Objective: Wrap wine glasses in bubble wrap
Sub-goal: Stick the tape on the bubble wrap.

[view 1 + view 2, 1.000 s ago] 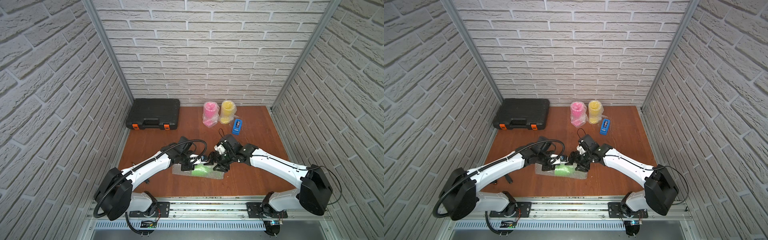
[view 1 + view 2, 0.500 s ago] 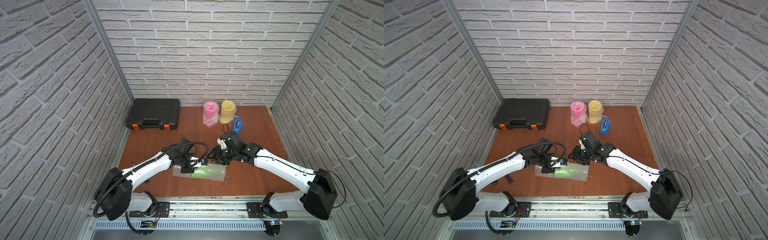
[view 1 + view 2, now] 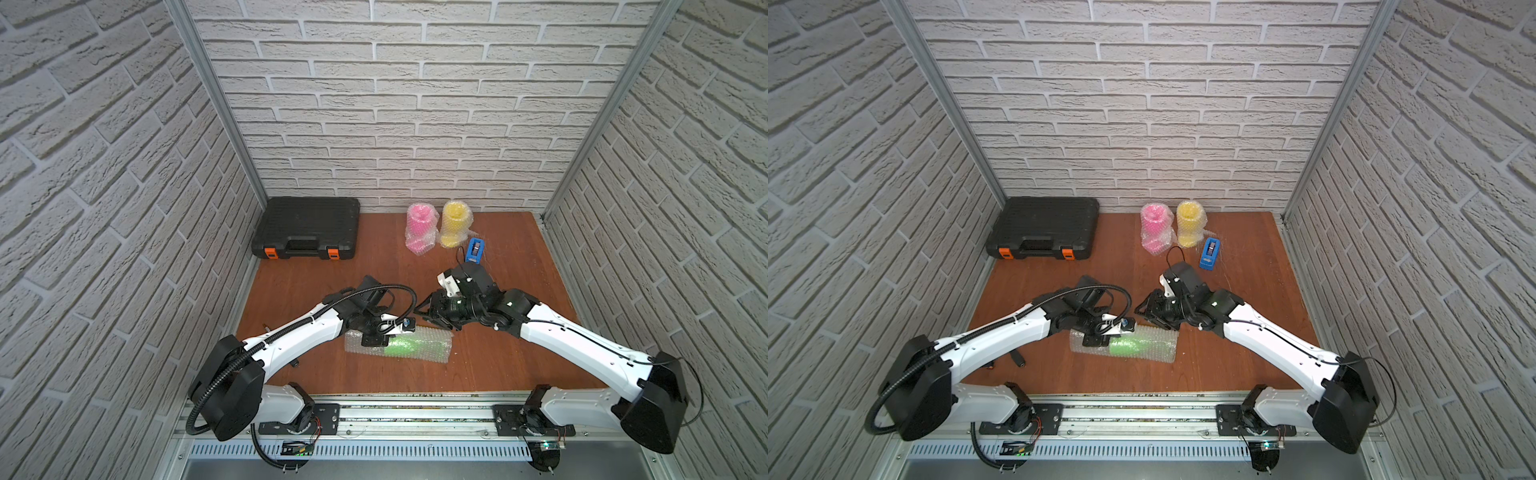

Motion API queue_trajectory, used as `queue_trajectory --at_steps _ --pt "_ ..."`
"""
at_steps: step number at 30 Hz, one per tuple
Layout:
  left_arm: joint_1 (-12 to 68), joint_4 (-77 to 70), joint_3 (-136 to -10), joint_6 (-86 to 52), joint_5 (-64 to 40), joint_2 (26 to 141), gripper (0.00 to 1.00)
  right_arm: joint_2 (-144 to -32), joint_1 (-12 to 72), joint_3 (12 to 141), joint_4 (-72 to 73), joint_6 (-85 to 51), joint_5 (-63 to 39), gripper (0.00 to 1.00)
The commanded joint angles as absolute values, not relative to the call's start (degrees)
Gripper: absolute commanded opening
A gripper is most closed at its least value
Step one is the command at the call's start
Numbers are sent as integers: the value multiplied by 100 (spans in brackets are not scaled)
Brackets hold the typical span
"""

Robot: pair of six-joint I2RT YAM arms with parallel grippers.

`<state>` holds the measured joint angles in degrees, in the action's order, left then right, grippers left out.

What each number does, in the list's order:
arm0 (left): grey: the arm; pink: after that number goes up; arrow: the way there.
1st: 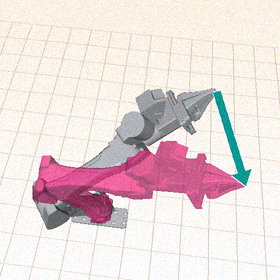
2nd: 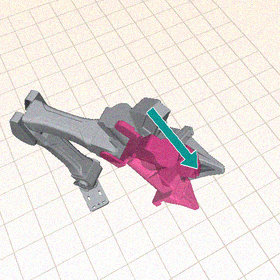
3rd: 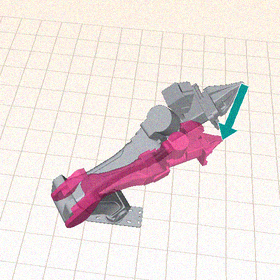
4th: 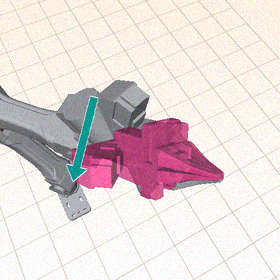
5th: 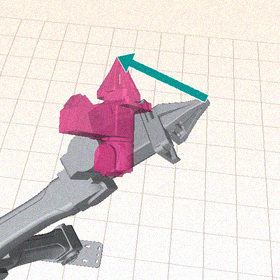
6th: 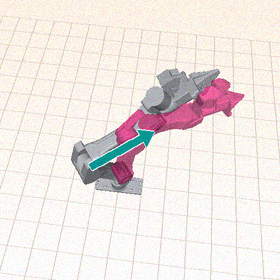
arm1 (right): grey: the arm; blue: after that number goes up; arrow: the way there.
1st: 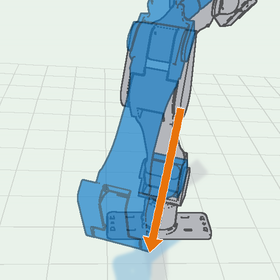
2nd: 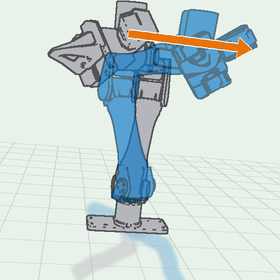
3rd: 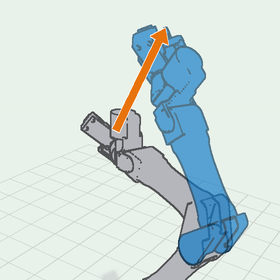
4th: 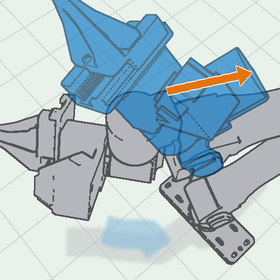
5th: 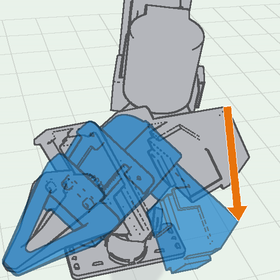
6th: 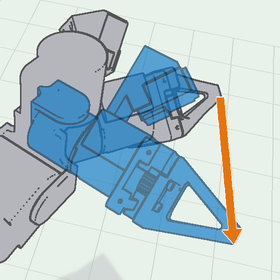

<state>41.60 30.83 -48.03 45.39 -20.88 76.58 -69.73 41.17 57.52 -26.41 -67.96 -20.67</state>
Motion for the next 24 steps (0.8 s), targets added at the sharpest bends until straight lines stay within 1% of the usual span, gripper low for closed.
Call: queue_trajectory --at_steps 1,6,11,13,17,24 --pt "4212 3329 -4591 4515 -1997 7873 0 -6678 4191 5645 -2761 -7056 -1936 35" --pt "4211 3202 -4532 4466 -2030 7772 0 -6382 4295 5078 -2321 -7666 -1782 26" --pt "4215 3098 -4476 4465 -2004 7609 0 -6209 4588 4602 -1778 -8516 -1431 20" --pt "4208 3068 -4457 4480 -1996 7581 0 -6091 4732 4439 -1586 -8854 -1250 16" --pt "4215 3035 -4425 4501 -1941 7533 0 -5797 5074 4344 -1691 -9281 -773 9" --pt "4220 3011 -4444 4509 -1925 7453 0 -5694 5766 4097 -1412 -9881 -320 5"
